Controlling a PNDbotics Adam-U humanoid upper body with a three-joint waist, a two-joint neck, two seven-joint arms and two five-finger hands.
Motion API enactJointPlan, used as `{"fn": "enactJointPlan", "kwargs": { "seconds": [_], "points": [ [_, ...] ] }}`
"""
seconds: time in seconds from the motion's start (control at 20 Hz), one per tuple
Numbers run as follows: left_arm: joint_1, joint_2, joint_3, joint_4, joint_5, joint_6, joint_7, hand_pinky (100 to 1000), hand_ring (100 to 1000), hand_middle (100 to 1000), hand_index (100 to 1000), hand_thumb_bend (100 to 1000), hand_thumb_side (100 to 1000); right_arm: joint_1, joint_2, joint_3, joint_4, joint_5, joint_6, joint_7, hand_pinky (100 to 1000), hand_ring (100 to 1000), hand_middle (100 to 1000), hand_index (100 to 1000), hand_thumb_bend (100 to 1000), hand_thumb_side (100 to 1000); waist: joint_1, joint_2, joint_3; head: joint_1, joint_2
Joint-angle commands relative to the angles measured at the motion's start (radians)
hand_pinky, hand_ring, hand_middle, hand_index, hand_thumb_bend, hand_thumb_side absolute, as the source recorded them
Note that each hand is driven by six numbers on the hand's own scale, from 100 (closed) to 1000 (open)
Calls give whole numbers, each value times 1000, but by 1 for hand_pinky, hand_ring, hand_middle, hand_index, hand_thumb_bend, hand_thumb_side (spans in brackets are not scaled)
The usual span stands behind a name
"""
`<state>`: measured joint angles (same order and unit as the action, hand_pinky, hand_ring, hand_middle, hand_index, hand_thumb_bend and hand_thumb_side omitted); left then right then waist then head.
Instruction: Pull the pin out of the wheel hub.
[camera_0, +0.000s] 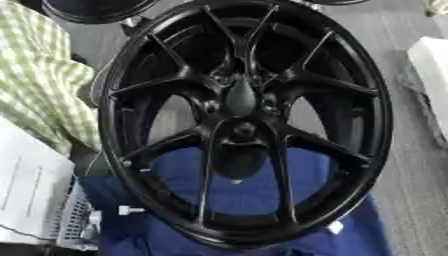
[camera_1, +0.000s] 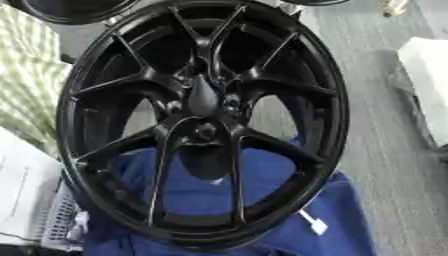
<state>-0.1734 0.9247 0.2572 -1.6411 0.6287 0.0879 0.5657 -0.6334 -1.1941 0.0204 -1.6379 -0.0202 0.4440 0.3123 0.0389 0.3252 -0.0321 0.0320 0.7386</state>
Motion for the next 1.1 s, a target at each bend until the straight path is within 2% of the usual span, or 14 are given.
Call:
{"fn": "enactJointPlan", "kwargs": {
  "seconds": [0.05, 0.1, 0.15, 0.2, 0.25, 0.3, 0.35, 0.5, 0.65, 0.75, 0.9, 0.95, 1.0, 1.1],
  "points": [
    [5, 54, 30, -4, -4, -9, 13, 790, 766, 711, 816, 564, 629, 46, -29, -102, 77, 26, -34, -54, 805, 700, 492, 605, 469, 100, 1, -33, -3, 15, 3],
    [7, 55, 32, -4, -4, -11, 15, 790, 766, 711, 816, 564, 629, 74, -23, -129, 94, 39, -50, -71, 806, 704, 500, 613, 472, 100, 3, -34, -5, 17, 4],
    [9, 55, 32, -4, -4, -11, 16, 789, 765, 710, 816, 566, 627, 101, -15, -157, 105, 53, -67, -88, 824, 760, 614, 706, 514, 155, 4, -35, -6, 20, 3],
    [9, 55, 33, -4, -4, -12, 16, 789, 765, 710, 816, 567, 626, 128, -5, -184, 114, 68, -83, -105, 830, 777, 652, 724, 527, 174, 6, -38, -6, 21, 2],
    [9, 56, 33, -4, -5, -13, 17, 788, 764, 709, 815, 571, 623, 157, 5, -213, 120, 84, -101, -122, 856, 856, 791, 811, 581, 239, 7, -40, -6, 19, 1],
    [9, 57, 33, -4, -5, -13, 18, 787, 763, 708, 814, 574, 622, 184, 14, -239, 124, 99, -117, -139, 865, 881, 824, 841, 630, 279, 9, -43, -6, 17, 1],
    [8, 57, 33, -5, -6, -13, 19, 787, 763, 708, 814, 575, 621, 211, 24, -267, 128, 112, -134, -156, 870, 903, 849, 861, 598, 312, 10, -45, -6, 13, 2],
    [4, 55, 29, -6, -5, -11, 19, 787, 762, 708, 814, 576, 621, 293, 45, -327, 125, 114, -184, -206, 871, 909, 858, 871, 587, 319, 12, -51, 1, 0, 4],
    [-3, 53, 23, -7, -3, -8, 15, 786, 761, 707, 813, 577, 620, 379, 56, -363, 98, 88, -216, -259, 867, 901, 849, 863, 599, 310, 12, -55, 12, -13, 5],
    [-7, 52, 19, -10, -3, -6, 12, 786, 761, 707, 813, 577, 620, 430, 64, -385, 65, 62, -225, -293, 867, 900, 848, 862, 601, 309, 12, -56, 20, -22, 7],
    [-10, 51, 17, -11, -3, -4, 10, 786, 761, 707, 813, 577, 620, 464, 68, -385, 38, 37, -222, -348, 867, 900, 848, 862, 601, 309, 12, -56, 25, -26, 7],
    [-12, 51, 16, -12, -2, -4, 10, 785, 760, 705, 812, 577, 619, 466, 70, -382, 32, 31, -222, -363, 851, 840, 764, 812, 550, 298, 11, -57, 27, -28, 8],
    [-19, 48, 11, -15, -1, -3, 6, 785, 759, 705, 812, 577, 619, 455, 76, -382, 17, 20, -229, -379, 845, 812, 727, 787, 466, 299, 10, -59, 35, -37, 11],
    [-30, 43, 4, -22, 0, 0, 1, 785, 758, 704, 811, 577, 618, 411, 91, -354, -30, -10, -246, -413, 843, 802, 714, 781, 398, 311, 9, -60, 42, -45, 12]
  ]
}}
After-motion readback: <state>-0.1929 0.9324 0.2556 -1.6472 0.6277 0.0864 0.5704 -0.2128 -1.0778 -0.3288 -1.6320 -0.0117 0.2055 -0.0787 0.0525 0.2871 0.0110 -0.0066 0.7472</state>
